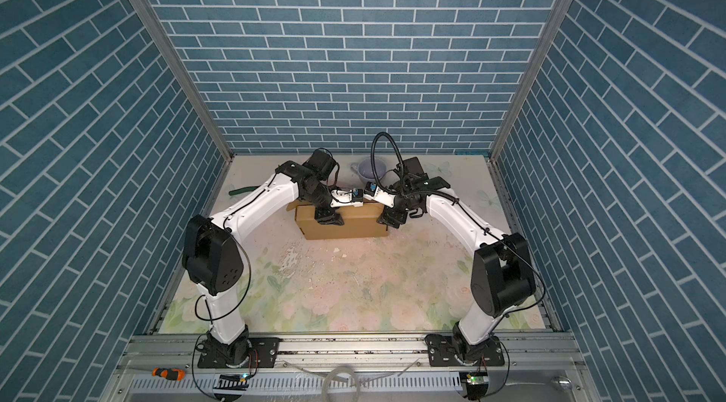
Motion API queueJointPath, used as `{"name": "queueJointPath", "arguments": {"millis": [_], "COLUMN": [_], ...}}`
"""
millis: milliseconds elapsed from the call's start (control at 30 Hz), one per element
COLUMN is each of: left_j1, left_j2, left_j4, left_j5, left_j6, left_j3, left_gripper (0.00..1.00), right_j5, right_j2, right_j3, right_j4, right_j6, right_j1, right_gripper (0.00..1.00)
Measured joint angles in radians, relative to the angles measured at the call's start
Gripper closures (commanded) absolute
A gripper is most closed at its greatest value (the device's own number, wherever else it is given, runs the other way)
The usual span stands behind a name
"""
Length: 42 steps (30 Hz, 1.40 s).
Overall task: Assemble paper box
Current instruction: Press the paper box at the center of the table.
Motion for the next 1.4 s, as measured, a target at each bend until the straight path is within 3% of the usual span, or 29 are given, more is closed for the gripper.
{"name": "queueJointPath", "arguments": {"millis": [300, 500, 700, 967, 1067, 1200, 1400], "left_j1": [0.022, 0.045, 0.088, 0.155, 0.155, 0.151, 0.149], "left_j2": [-0.064, -0.112, -0.163, -0.235, -0.241, -0.241, -0.221], "left_j4": [0.025, 0.023, 0.042, 0.107, 0.121, 0.127, 0.119], "left_j5": [-0.032, -0.059, -0.097, -0.163, -0.165, -0.156, -0.139], "left_j6": [-0.01, -0.022, -0.029, -0.027, -0.017, -0.003, 0.008], "left_j3": [-0.068, -0.104, -0.191, -0.282, -0.293, -0.297, -0.278], "left_gripper": [0.17, 0.15, 0.16, 0.27, 0.37, 0.42, 0.44], "right_j5": [0.005, 0.003, 0.0, -0.011, -0.01, -0.01, -0.021], "right_j2": [0.0, 0.004, 0.007, 0.015, 0.026, 0.028, 0.005], "right_j3": [0.002, 0.008, 0.016, 0.045, 0.06, 0.064, 0.064], "right_j4": [-0.033, -0.036, -0.052, -0.107, -0.116, -0.106, -0.097], "right_j6": [-0.012, -0.015, -0.031, -0.035, -0.032, -0.008, 0.057], "right_j1": [0.019, 0.019, 0.018, 0.002, -0.001, -0.007, -0.024], "right_gripper": [0.35, 0.39, 0.4, 0.4, 0.31, 0.2, 0.15]}}
